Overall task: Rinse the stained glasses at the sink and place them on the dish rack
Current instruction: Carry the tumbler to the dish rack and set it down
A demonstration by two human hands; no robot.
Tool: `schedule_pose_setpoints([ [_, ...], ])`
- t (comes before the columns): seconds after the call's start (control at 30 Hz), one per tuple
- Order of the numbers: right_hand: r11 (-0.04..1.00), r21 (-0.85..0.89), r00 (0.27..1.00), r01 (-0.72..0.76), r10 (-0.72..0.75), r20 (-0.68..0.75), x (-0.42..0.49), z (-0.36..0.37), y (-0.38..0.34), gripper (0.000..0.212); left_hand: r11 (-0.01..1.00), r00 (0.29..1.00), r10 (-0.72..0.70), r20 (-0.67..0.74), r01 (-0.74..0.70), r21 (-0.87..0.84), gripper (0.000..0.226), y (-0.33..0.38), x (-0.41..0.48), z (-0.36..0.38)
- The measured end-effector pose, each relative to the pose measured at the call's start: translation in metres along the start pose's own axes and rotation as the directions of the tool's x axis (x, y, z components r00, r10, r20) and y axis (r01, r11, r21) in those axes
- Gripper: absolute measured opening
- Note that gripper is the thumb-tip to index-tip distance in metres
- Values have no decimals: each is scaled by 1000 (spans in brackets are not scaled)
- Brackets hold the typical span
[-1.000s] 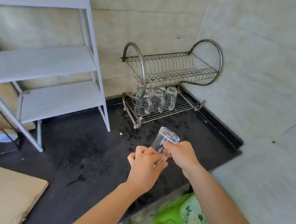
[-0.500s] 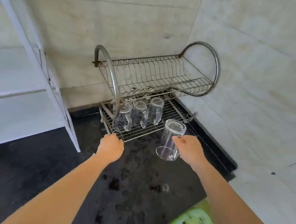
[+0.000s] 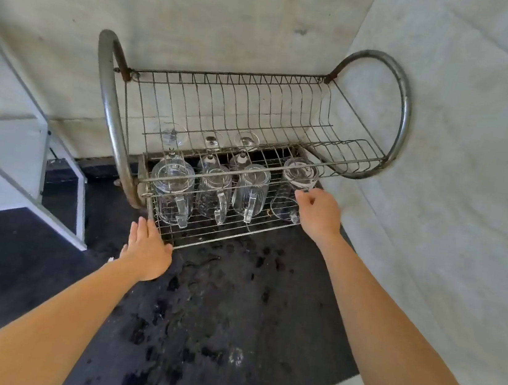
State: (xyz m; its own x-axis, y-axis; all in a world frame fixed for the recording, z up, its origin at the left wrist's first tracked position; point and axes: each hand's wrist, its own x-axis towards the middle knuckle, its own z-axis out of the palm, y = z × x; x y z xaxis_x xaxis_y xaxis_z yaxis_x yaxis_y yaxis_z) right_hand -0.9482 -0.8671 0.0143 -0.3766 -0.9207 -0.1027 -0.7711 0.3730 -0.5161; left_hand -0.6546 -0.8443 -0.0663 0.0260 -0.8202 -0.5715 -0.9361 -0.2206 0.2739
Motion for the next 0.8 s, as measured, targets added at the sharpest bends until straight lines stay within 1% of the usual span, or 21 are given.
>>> schedule_pose_setpoints([
  [0.2,999,52,1000,-12,13,-12,30,21,1,44,1000,999,16,-32,-17,-19,72,-1,-2,4],
  [0.37,993,112,999,-39,41,-20,43,30,6,40,1000,1000,-19,-2,19,-11,77,5,-7,-3],
  [0.5,996,86,999,-34,34,7,47,30,5,46,999,999,-37,19,36,10,80,7,-7,-5],
  [0.63,996,78,999,-54,53,15,46,30,6,43,999,998,-51,24,50,17,81,8,-8,-5],
  [0.8,997,4,996,-74,74,51,43,25,0,44,999,998,-52,21,51,17,81,9,-9,-6],
])
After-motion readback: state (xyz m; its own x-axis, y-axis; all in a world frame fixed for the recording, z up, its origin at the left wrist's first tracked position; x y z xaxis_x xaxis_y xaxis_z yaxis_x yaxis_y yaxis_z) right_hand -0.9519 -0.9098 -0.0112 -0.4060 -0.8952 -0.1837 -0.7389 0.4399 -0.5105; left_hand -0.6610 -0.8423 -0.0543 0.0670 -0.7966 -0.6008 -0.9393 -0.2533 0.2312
